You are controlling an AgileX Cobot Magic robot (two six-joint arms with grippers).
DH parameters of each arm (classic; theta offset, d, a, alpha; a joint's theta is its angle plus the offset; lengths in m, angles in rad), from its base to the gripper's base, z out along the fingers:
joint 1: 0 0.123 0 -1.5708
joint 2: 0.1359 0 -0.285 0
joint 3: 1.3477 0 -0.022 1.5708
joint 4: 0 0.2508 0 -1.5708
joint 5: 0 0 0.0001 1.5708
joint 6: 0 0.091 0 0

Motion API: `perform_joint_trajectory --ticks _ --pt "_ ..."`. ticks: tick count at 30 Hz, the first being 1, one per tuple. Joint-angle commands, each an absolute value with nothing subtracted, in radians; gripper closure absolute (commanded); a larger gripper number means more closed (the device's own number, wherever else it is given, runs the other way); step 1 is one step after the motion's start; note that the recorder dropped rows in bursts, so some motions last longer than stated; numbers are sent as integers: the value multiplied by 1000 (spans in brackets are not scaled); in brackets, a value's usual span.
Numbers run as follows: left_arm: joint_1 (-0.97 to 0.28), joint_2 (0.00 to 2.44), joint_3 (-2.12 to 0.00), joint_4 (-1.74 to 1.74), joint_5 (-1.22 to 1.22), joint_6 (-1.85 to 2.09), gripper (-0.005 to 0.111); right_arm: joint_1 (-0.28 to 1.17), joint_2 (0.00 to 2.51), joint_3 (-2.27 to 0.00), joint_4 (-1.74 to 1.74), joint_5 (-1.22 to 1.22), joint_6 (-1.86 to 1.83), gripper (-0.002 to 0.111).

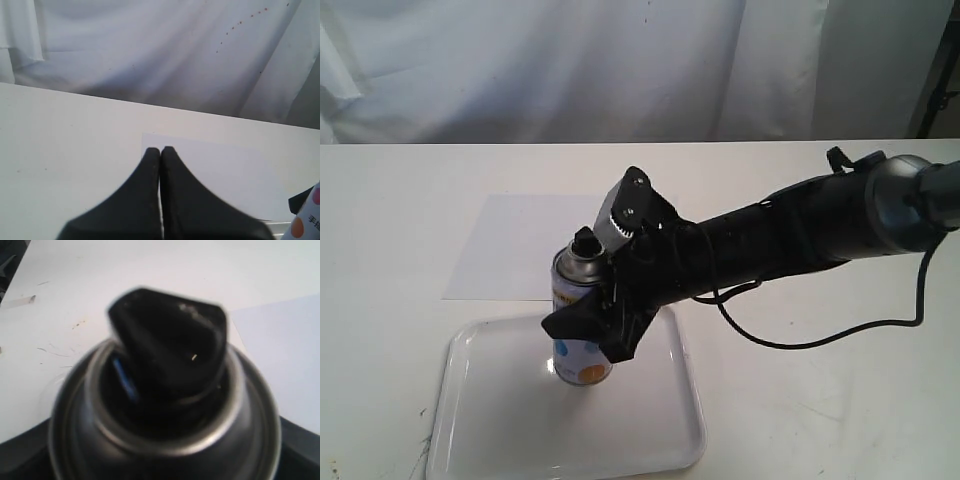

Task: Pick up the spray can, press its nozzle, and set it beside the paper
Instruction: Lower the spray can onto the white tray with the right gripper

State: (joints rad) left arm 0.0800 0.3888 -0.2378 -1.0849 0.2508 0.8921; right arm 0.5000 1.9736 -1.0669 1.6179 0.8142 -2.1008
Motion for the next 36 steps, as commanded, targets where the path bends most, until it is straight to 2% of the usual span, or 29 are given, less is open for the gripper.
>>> perform_joint_trajectory --ticks 1,12,19,22,23,25,27,29,32,36 --pt "81 383 -235 -1089 263 890 107 524 1965 -1080 1645 733 -2110 108" --pt "81 383 -235 -1089 269 890 107 631 1965 -1096 1529 596 -2110 108" --pt "81 383 -235 -1089 269 893 107 636 1965 -1096 1568 554 -2110 106" --pt "81 383 -235 -1089 269 893 107 636 1965 -1096 1568 554 -2112 91" --pt "81 383 -235 -1089 269 893 107 636 1965 -1096 1568 554 -2112 80" --pt "81 383 -235 -1089 269 893 107 636 1965 -1096 1568 554 -2112 67" --pt "81 383 -235 -1089 269 893 107 636 1965 -1096 1585 552 -2112 43" --pt "81 383 -235 -1089 269 893 107 636 1965 -1096 1610 544 -2107 33" --pt "81 383 -235 -1089 269 893 107 636 1965 -1096 1664 527 -2105 22" --pt "81 383 -235 -1089 269 893 107 636 1959 -1096 1664 520 -2097 21"
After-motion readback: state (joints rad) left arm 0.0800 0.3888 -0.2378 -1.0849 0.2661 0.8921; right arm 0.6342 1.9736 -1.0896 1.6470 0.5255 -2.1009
